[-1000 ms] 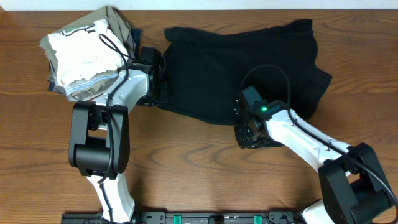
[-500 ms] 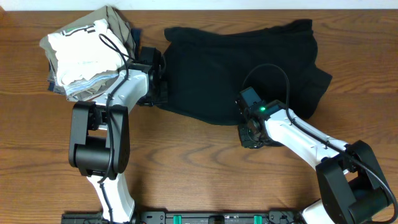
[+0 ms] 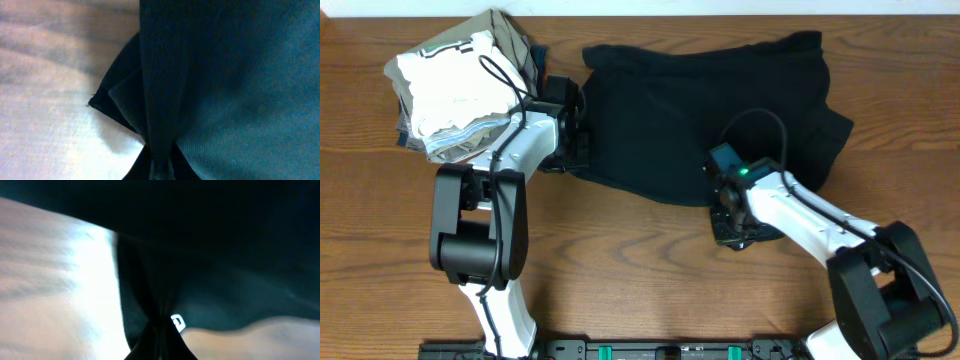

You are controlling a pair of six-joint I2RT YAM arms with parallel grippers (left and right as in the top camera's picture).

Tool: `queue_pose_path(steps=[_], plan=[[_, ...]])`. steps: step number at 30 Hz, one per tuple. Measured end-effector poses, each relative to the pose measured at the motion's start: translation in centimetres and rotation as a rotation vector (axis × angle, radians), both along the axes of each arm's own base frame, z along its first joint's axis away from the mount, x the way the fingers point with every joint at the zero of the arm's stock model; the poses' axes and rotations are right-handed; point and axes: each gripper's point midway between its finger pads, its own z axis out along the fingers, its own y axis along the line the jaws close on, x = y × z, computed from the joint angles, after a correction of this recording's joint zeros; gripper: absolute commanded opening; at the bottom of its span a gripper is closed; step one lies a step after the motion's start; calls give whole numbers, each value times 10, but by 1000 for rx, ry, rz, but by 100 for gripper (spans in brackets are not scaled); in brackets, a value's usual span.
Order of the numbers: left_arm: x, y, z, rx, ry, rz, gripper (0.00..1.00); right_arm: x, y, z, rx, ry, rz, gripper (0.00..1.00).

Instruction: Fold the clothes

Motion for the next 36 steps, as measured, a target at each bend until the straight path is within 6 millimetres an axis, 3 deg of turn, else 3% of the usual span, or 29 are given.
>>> queue_pose_path(steps=[3,6,10,16,24,29,36], plan=[[-1,3,15,-3,-18,7,6,6,-12,27,6,-16,-52,1],[2,5,44,-12,-82,13,6,25,-24,72,52,-116,-107,1],[3,6,78,-23,-158,16,6,34,-48,128,85,-224,-167,1],[-3,7,85,-23,-155,16,6,27,-89,178,92,-328,-243,1],[-15,7,83,-22,-106,14,6,19,-131,204,79,-437,-344,1],[-29,7,90,-29,-76,12,6,10,-134,210,86,-448,-340,1],[-61,11,128,-30,-77,12,6,-8,-132,205,78,-374,-315,1]])
